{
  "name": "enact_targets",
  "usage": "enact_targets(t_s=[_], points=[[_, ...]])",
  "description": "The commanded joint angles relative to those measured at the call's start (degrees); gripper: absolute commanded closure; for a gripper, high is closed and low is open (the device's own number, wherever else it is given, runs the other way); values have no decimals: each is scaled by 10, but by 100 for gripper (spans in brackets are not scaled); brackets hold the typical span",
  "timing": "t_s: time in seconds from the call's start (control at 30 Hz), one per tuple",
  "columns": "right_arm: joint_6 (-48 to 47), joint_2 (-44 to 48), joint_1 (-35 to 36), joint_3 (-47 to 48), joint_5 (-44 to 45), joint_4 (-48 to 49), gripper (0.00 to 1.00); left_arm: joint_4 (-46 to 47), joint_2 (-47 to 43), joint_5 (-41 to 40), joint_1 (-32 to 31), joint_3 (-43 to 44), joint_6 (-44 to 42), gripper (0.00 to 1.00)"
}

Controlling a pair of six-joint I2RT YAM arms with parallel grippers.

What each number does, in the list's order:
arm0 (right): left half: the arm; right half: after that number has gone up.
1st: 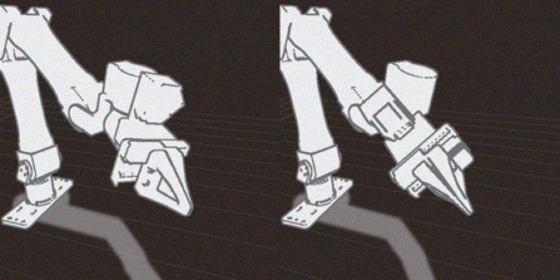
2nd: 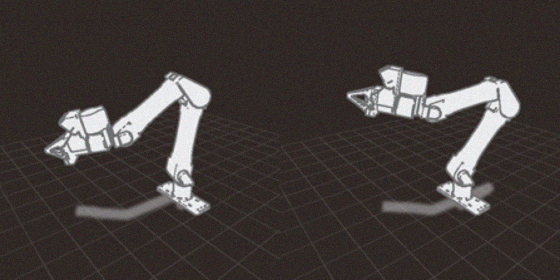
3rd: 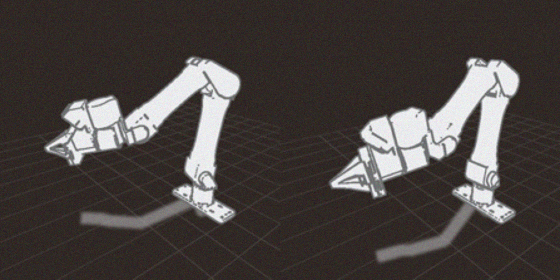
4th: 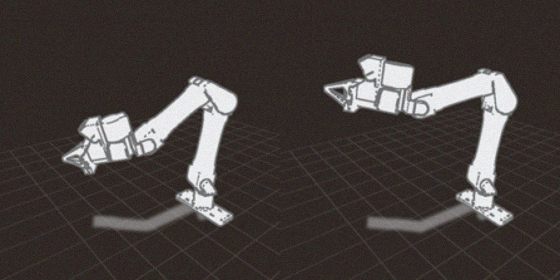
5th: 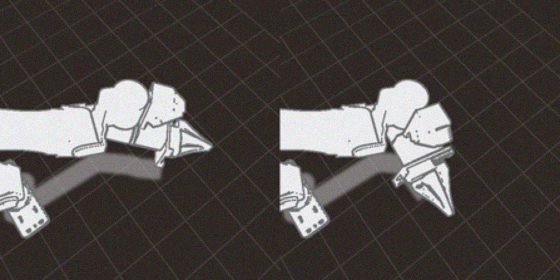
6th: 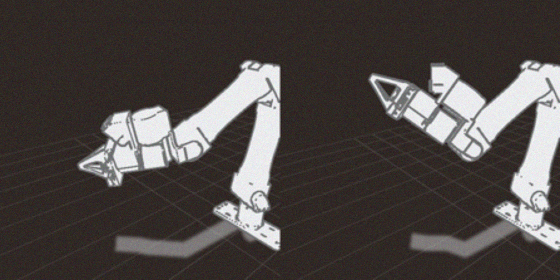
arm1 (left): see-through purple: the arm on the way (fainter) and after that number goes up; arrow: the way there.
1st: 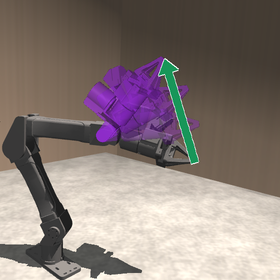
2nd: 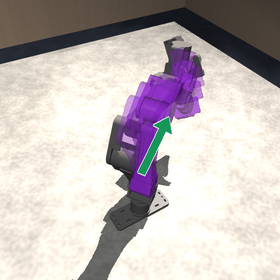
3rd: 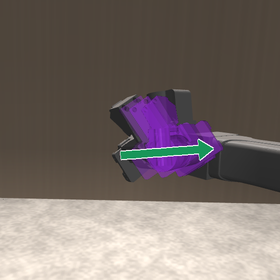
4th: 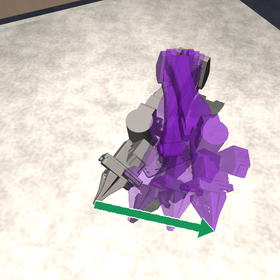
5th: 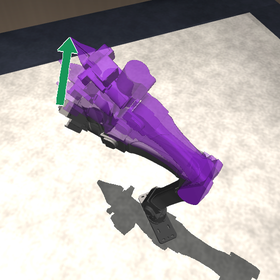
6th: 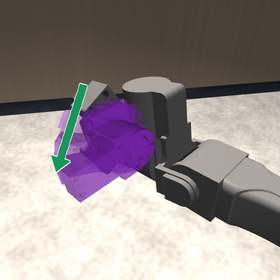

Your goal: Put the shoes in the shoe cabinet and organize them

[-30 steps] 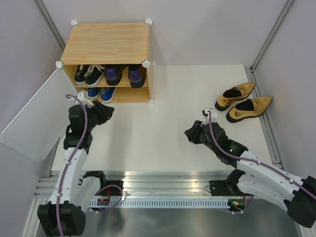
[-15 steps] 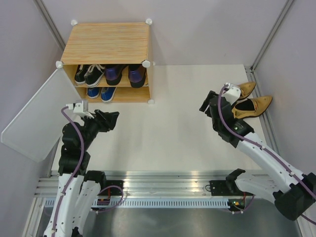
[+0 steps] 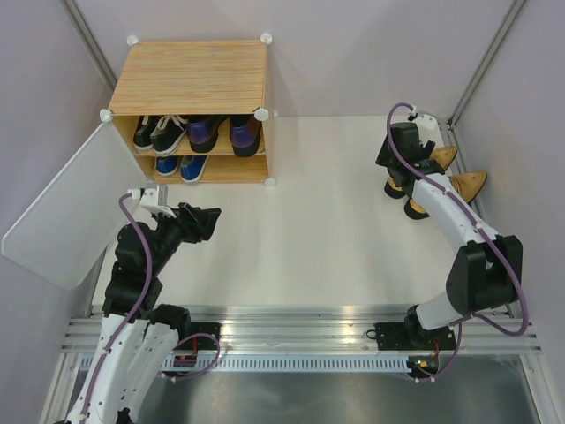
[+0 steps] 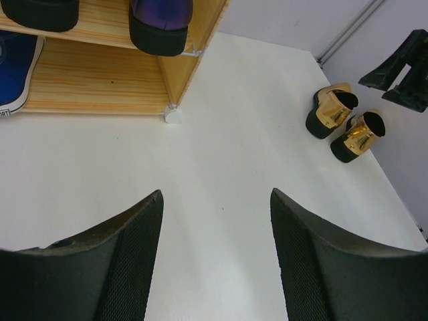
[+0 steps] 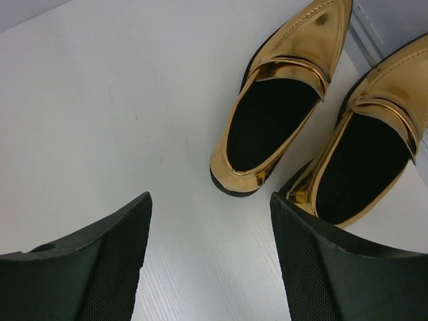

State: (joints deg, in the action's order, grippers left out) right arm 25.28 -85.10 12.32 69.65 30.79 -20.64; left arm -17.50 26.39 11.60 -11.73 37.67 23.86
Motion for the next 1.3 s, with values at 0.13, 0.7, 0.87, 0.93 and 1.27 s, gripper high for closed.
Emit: enact_targets(t_s=[0.13,0.7,0.87,0.93,1.27], points=[[-86,-134,-63,77,-69,38,30,-10,-9,-43,-10,23,-27,30],[-88,-176,-37,29,-161,43,75,-16,-5,-47,-8,27,-27,29],[-82,-130,-17,26,-175,26,95,-17,-5,-50,-1,27,-26,29],[-72,-115,-8,23,-187,15,99,-18,-6,-53,4,28,-27,29],[84,-84,268,-47,-187,10,99,-18,-6,-51,18,27,-24,29]])
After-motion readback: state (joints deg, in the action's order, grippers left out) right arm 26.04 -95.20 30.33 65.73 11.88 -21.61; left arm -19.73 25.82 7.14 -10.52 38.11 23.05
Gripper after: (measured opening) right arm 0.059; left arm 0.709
